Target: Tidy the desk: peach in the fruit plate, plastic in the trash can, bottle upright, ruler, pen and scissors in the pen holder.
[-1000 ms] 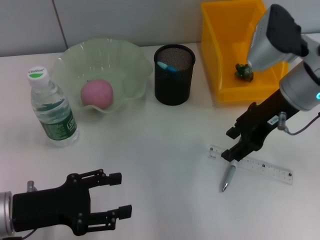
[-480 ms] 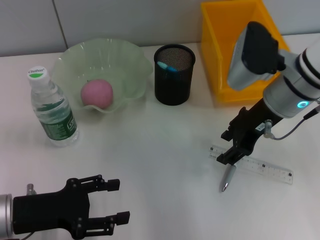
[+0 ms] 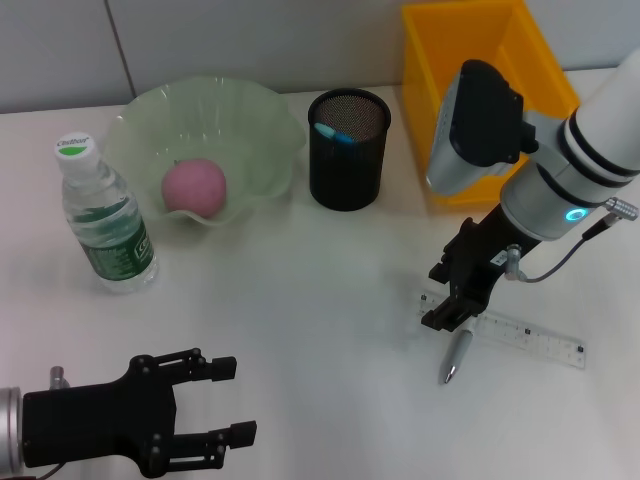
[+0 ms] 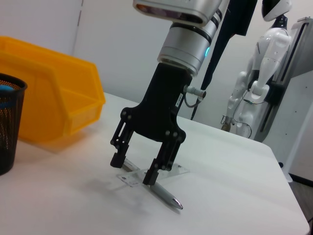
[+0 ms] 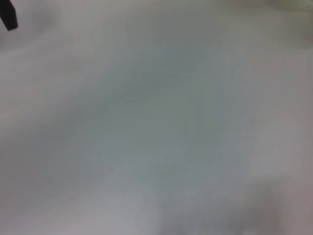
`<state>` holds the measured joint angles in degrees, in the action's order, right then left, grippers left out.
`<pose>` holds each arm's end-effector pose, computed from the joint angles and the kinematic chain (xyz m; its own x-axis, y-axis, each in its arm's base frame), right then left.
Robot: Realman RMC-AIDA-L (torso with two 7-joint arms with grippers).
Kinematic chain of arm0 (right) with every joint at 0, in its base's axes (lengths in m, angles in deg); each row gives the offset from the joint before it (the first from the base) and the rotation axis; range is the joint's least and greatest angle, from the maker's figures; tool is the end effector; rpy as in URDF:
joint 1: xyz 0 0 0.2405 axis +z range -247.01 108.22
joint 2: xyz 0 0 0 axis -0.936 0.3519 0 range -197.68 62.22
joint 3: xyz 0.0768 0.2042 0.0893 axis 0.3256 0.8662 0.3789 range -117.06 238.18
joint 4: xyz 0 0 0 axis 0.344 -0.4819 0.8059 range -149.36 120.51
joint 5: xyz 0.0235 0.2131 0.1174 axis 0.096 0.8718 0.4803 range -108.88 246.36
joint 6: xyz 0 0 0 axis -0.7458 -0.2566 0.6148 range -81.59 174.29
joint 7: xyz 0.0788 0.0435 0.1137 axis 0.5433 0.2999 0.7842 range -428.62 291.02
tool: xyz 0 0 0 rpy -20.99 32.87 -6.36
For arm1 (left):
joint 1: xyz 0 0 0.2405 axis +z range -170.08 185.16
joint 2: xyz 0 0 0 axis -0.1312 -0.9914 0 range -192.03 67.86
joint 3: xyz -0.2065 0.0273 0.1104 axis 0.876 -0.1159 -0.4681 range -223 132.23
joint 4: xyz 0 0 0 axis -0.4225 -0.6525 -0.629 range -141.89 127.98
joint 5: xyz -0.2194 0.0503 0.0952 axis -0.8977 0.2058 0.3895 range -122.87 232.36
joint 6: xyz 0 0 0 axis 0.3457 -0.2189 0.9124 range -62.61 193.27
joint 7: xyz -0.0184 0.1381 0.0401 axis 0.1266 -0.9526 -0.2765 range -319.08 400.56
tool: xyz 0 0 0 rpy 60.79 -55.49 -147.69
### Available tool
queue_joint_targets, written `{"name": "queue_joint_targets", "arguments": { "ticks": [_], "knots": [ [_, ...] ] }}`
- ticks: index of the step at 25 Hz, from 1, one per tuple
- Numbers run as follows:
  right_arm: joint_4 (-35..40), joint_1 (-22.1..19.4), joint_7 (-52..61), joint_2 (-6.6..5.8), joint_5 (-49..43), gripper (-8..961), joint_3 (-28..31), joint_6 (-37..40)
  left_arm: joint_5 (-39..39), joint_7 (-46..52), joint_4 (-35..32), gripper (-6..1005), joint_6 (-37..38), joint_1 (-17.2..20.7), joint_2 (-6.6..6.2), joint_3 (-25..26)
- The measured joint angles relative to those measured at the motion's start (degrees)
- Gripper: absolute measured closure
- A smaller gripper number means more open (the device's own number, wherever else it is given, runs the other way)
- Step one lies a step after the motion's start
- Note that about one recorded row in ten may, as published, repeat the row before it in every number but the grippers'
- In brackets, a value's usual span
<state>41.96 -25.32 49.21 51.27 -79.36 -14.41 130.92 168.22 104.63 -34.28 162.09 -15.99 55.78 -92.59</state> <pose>0.1771 0.3968 -0.0236 0.8652 -0.3231 0.3836 -0.2588 -0.9427 -0.2104 -0.2987 0.2706 -0.0299 0.8114 0.3163 0.4915 0.3469 -0.9374 0.0306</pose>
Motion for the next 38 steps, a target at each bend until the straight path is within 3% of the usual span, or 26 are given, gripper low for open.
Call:
{"name": "queue_joint_targets", "arguments": {
  "ticks": [38],
  "knots": [
    [-2.78, 1.01, 0.46, 0.26, 0.01, 314, -3.28, -2.59, -0.36, 0.96, -0.01, 259, 0.55, -0.21, 0.16, 0.01]
  ]
}}
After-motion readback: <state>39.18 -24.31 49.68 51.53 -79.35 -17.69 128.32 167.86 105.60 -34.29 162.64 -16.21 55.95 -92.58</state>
